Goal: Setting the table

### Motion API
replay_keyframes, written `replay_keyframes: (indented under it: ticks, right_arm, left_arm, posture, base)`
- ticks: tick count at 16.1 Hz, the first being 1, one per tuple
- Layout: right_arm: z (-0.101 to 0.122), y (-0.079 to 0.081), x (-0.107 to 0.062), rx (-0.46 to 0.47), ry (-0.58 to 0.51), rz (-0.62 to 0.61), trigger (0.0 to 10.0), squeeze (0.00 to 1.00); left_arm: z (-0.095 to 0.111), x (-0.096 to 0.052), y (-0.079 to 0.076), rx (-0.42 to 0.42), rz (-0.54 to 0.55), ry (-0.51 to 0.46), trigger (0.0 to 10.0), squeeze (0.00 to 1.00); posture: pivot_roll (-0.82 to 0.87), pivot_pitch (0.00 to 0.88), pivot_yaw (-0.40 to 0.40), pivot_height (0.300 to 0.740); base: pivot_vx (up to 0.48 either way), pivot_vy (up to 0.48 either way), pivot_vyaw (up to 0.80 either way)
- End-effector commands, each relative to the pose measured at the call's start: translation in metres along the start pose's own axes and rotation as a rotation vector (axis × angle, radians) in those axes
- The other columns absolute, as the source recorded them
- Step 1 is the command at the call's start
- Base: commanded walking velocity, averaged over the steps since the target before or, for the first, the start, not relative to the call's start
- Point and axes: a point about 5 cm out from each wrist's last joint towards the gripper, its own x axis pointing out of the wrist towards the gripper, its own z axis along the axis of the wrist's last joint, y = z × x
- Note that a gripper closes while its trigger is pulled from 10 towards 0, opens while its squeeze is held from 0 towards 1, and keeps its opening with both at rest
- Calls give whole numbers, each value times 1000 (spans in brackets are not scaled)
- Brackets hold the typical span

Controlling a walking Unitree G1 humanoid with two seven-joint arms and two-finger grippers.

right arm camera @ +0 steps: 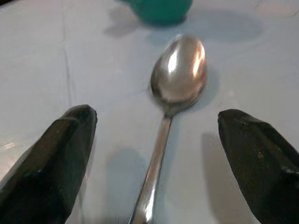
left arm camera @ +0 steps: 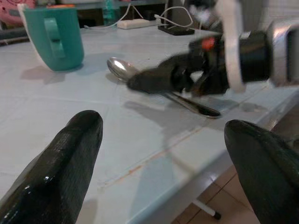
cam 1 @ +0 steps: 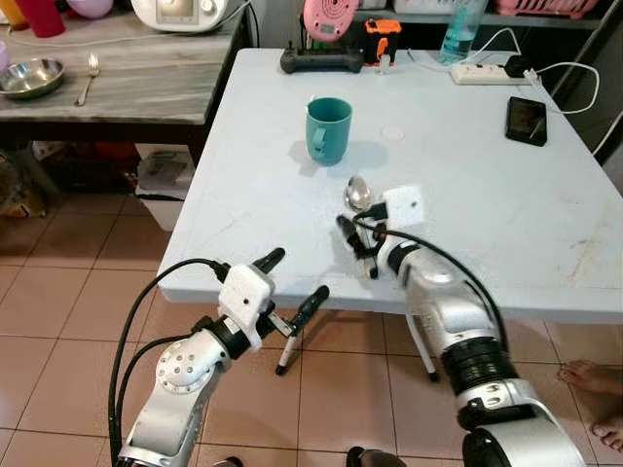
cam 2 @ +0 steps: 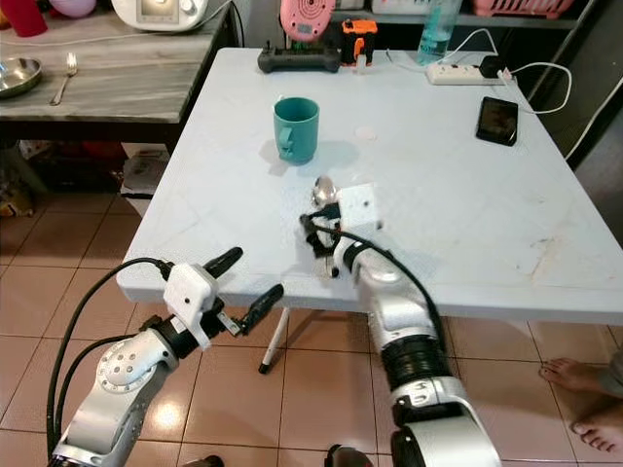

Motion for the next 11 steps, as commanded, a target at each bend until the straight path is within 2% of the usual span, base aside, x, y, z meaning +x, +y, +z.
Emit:
replay_keyframes:
  ticks: [1,2,4,5,7,11]
  right_arm:
    - [3,-1,2,-5,3,3,10000,0]
    - [-4,-6,3,-23,50,-28,10000,0]
    - [-8,-14,4,16,73,-61,10000,0]
    - [-8,-18,4,5,74,-62,8275,0]
    - [-7,-23,4,6,78,-62,0,0]
    - [0,-23,9,-14,75,-27,0,0]
  left_arm:
    - [3,-1,-2,15,-21,-5,10000,0]
    - [3,0,-3,14,-21,-9,10000,0]
    - [4,1,-4,13,-23,-15,10000,0]
    - [4,1,-5,8,-26,-21,10000,0]
    - [7,2,-8,-11,-49,-47,10000,0]
    - [8,3,-9,-8,-65,-54,10000,0]
  posture:
    - [-165,183,8,740]
    - [-165,182,7,740]
    - [-168,182,3,740]
    - [-169,181,2,740]
    - [-171,181,-1,740]
    - [-174,178,-3,740]
  base:
    - [0,0,0]
    - [0,0,0]
    - [0,0,0]
    - [0,0,0]
    - [0,0,0]
    - [0,0,0]
